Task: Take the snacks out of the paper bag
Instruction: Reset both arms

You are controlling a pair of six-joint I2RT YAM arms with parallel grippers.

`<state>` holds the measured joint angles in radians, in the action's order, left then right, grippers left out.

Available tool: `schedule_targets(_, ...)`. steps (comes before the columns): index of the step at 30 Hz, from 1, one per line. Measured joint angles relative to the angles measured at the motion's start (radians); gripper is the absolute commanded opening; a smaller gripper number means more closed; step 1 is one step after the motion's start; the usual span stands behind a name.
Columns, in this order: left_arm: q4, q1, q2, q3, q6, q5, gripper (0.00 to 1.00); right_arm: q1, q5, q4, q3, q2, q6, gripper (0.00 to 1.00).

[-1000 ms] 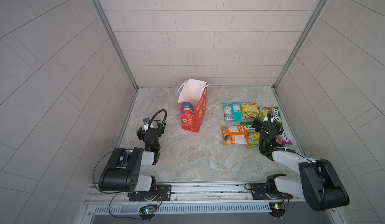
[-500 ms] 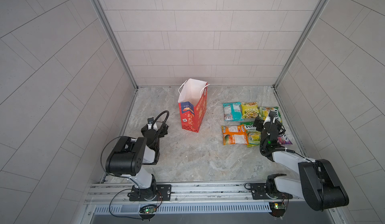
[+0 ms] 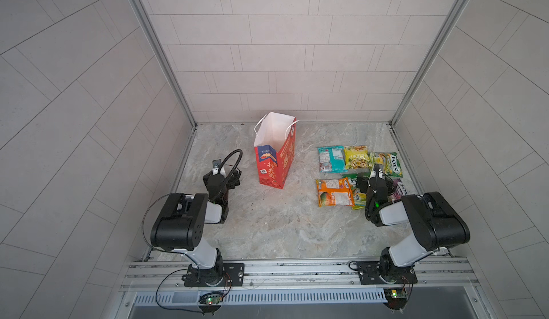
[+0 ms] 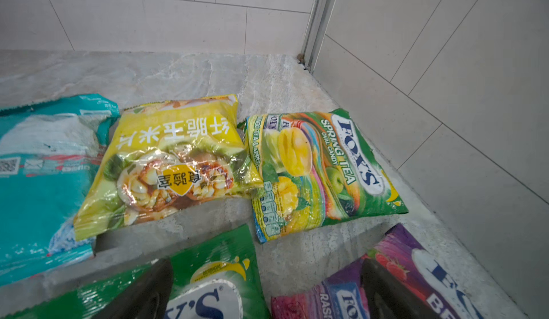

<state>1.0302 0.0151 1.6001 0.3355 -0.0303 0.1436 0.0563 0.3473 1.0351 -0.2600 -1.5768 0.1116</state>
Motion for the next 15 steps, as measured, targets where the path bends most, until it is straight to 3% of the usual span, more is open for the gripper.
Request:
schedule_targets(5, -0.056, 0.000, -0.002, 0.031, -0.003, 0.024, 1.00, -0.007, -0.036, 0.086, 0.012, 0.000, -0.008, 1.00)
schedule_targets(10, -0.081, 0.000, -0.002, 0.031, -0.003, 0.035, 1.00, -0.021, -0.123, -0.041, -0.103, 0.002, -0.034, 1.00)
schedule_targets(15, -0.093, 0.000, -0.002, 0.032, -0.003, 0.037, 1.00, -0.019, -0.163, -0.056, -0.107, 0.001, -0.054, 1.00)
